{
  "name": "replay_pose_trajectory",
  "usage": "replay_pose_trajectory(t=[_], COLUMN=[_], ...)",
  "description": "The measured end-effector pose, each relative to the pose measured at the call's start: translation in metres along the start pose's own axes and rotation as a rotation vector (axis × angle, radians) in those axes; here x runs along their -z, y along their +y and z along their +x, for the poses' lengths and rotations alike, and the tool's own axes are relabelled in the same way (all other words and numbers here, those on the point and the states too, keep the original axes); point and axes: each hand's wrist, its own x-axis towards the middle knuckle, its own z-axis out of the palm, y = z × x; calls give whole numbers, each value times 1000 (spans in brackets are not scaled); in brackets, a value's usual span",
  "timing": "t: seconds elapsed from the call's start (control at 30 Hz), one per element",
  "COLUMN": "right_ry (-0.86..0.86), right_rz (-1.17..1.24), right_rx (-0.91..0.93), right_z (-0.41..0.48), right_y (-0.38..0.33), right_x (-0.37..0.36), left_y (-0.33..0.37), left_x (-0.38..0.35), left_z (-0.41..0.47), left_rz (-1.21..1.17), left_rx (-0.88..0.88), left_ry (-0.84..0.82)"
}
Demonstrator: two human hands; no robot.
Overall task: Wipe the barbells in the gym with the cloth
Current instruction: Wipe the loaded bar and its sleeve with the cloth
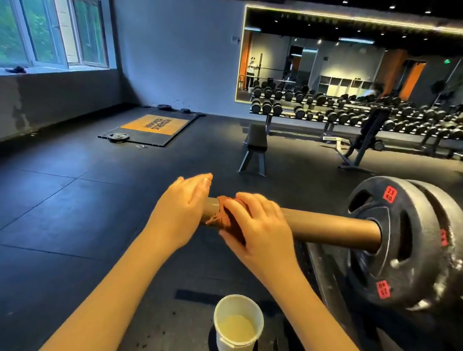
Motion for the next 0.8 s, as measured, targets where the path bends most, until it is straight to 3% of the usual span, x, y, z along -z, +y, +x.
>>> replay_pose_trajectory(t=[0.17, 0.37, 0.43, 0.57, 0.73, 0.8], right_ry=[188, 408, 384, 208, 407, 412], right_rz=[48, -39, -22, -62, -139, -123], right_rx=[-51, -530, -502, -217, -645, -658], right_z=[-10, 1, -2, -19, -32, -27], right_y=[27, 21, 0, 20, 64, 39], right_x=[14, 15, -1, 5, 29, 15], left_y=[-11, -13, -10, -2, -4, -3], left_x=[-10, -11, -10, -13, -27, -30], left_z=[-9, -9, -9, -6, -8, -8], left_rz=[200, 193, 205, 186, 228, 232], left_rx=[-157, -140, -136, -173, -225, -230], left_ry=[-20, -5, -5, -10, 59, 122])
